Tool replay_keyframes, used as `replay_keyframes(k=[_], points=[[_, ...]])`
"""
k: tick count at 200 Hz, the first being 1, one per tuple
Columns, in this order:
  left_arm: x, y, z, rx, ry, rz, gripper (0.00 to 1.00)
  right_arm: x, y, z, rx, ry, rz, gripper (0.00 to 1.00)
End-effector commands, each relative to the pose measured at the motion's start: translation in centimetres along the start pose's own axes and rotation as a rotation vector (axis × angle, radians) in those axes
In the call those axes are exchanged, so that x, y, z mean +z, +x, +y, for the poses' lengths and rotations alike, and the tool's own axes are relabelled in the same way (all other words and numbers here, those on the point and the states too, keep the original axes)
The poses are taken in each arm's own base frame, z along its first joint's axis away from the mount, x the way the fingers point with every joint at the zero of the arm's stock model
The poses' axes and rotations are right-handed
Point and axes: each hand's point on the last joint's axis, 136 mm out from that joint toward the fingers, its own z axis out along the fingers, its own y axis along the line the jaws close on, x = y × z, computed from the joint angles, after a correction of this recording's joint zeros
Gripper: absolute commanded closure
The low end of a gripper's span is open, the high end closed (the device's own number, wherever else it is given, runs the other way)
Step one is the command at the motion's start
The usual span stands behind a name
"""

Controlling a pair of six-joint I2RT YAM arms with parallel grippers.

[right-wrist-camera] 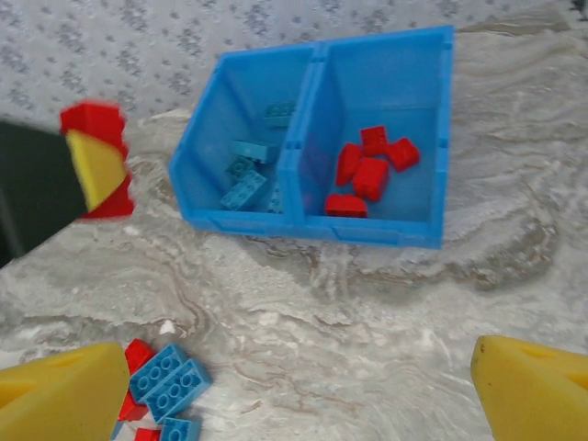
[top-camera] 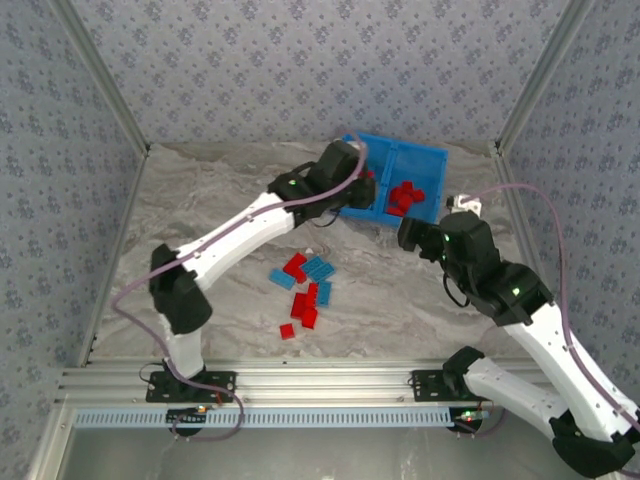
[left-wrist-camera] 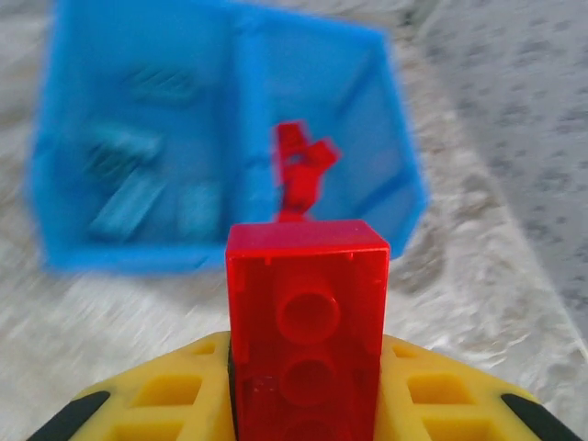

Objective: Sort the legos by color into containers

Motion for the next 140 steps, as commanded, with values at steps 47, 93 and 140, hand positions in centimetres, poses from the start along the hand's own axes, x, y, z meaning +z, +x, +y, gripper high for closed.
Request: replay_keyframes(k=[47,93,140], points=[[12.8,-0.5,-4.5,0.31,0.043,-0.068,0.83,-1.8,1.5,-3.6,0.08,0.095,-0.008,0.02],[17.1,0.2,-4.9,0.265,0.1,-0.122,0.72,-2.4,2.1,-4.4,0.09,0.099,-0.004,0.02],[17.4,-0.7,-5.8,0.229,0.173,-0.149,0.42,-2.5,2.7,-4.6,0.089,0.1,0.02,0.02]])
